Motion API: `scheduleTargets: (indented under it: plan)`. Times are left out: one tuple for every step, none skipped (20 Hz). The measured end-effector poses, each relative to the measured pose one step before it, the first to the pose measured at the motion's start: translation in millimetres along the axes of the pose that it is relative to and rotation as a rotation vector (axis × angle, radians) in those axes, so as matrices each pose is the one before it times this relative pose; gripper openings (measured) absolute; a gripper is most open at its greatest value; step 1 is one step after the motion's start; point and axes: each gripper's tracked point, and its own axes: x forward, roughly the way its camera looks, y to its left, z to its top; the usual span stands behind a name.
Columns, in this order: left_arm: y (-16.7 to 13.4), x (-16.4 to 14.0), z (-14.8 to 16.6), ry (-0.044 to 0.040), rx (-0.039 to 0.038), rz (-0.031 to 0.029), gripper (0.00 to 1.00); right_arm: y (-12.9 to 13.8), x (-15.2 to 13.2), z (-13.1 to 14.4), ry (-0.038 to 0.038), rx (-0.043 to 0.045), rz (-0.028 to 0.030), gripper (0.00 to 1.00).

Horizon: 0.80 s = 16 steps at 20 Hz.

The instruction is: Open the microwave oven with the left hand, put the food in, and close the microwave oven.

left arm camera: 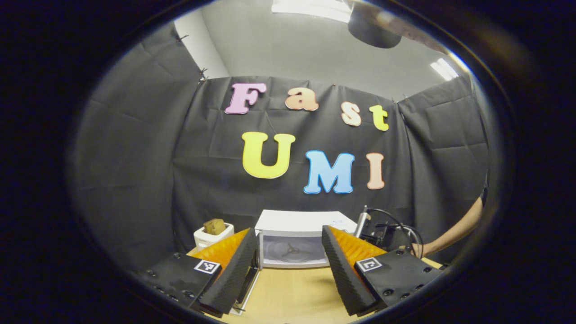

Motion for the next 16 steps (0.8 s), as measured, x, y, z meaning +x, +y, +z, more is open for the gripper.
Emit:
scheduleTargets:
  plan:
    - [10.43,-4.31,-2.31,0.00534,-0.00225,0.02328,0.94,-1.61,13.51,5.48,-0.01387,-0.03160,-0.01479,0.52]
    - [8.89,-6.09,-1.27,0.00747,0.00352,0.02141,0.94,-1.64,14.79,4.28,-0.01292,-0.03495,-0.01464,0.52]
    - [6.55,-5.07,-1.77,0.00668,0.00355,0.01976,0.94,1.52,8.75,4.37,-0.01526,-0.03378,-0.01225,0.52]
    - [7.09,-5.88,-2.29,0.00646,0.00589,0.02150,0.94,3.46,11.67,2.18,-0.00272,-0.02938,-0.00130,0.53]
    - [6.56,-5.08,-2.16,0.00699,0.00611,0.02404,0.94,7.15,14.12,1.26,-0.00159,-0.02021,0.00739,0.52]
    - [8.28,-4.97,-2.49,0.00842,0.00186,0.02339,0.94,7.49,12.93,0.56,0.00077,-0.01745,0.00795,0.53]
    - [6.93,-4.47,-3.57,0.01165,0.00025,0.02293,0.94,6.30,12.36,-0.26,0.00114,-0.02462,-0.00056,0.53]
    - [7.23,-4.32,-3.02,0.00817,-0.00087,0.02468,0.94,6.53,7.83,1.80,0.00045,-0.02337,0.00017,0.52]
    - [6.83,-4.38,-1.86,0.00301,-0.00374,0.02190,0.94,4.18,6.98,1.57,-0.00531,-0.02222,-0.00385,0.52]
    - [3.51,-3.39,-2.14,0.00544,-0.00964,0.01622,0.94,2.77,7.59,0.65,-0.00257,-0.02326,-0.00804,0.52]
    - [2.22,-3.06,-4.01,0.00988,-0.01163,0.01269,0.94,1.04,7.70,1.43,-0.00710,-0.01603,-0.00281,0.52]
    - [2.87,-0.91,-3.81,0.01245,-0.00921,0.00920,0.94,2.93,6.89,0.60,-0.00493,-0.01428,-0.00302,0.52]
    - [1.77,-1.62,-5.99,0.01314,-0.00322,0.00707,0.94,0.96,7.78,1.07,-0.00407,-0.01465,-0.00474,0.52]
    - [1.29,0.33,-4.79,0.01327,0.00144,0.00502,0.94,0.88,7.66,-0.90,-0.00011,-0.00837,-0.00272,0.52]
    - [0.45,0.88,-3.08,0.01216,0.00176,0.00084,0.94,-0.55,2.04,-3.26,0.00129,-0.00669,-0.00186,0.52]
    - [-1.21,0.66,-1.97,0.01051,0.00192,-0.00477,0.94,0.31,2.77,-2.75,0.00310,-0.00777,-0.00286,0.52]
